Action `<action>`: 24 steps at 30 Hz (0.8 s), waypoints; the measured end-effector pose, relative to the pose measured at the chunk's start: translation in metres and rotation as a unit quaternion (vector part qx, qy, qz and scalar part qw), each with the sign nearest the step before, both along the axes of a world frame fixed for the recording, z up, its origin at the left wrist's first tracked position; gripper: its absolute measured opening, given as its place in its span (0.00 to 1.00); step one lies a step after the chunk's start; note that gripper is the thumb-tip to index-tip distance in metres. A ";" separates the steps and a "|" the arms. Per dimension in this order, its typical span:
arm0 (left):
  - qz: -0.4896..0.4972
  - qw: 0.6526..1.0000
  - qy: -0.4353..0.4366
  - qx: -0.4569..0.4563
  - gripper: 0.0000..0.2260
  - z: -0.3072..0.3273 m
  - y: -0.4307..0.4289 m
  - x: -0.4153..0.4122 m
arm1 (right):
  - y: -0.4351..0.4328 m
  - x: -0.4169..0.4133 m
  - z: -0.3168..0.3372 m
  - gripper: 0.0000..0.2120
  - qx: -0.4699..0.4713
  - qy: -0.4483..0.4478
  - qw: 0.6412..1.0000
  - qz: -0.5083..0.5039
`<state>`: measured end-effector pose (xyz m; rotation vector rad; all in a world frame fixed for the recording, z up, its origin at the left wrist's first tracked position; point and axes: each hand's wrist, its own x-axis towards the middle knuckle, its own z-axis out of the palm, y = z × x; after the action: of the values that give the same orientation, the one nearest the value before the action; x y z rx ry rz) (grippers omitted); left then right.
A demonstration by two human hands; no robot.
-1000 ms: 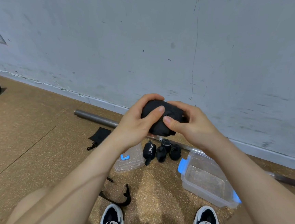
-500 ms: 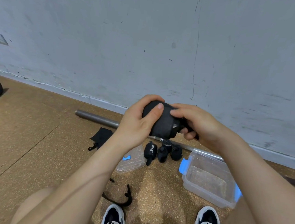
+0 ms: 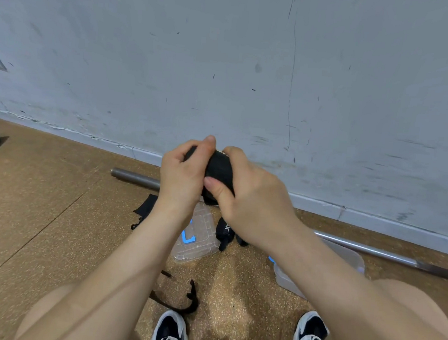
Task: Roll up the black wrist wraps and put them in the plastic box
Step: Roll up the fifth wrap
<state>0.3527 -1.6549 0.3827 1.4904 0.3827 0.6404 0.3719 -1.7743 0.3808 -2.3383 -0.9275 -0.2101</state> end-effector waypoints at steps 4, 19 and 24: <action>0.024 1.000 0.003 0.011 0.18 0.002 0.005 0.003 | 0.000 0.008 0.012 0.17 0.068 0.216 0.972 0.061; 0.012 0.993 0.113 0.037 0.19 0.002 0.019 0.000 | 0.004 0.016 0.009 0.18 0.242 0.470 0.848 0.046; -0.168 0.966 0.142 -0.134 0.25 -0.004 0.023 -0.016 | 0.012 0.013 0.007 0.34 0.168 0.099 0.975 -0.102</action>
<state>0.3364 -1.6322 0.3788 1.3446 0.4048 0.0981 0.3844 -1.7621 0.3878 -2.0899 -0.5090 -0.1968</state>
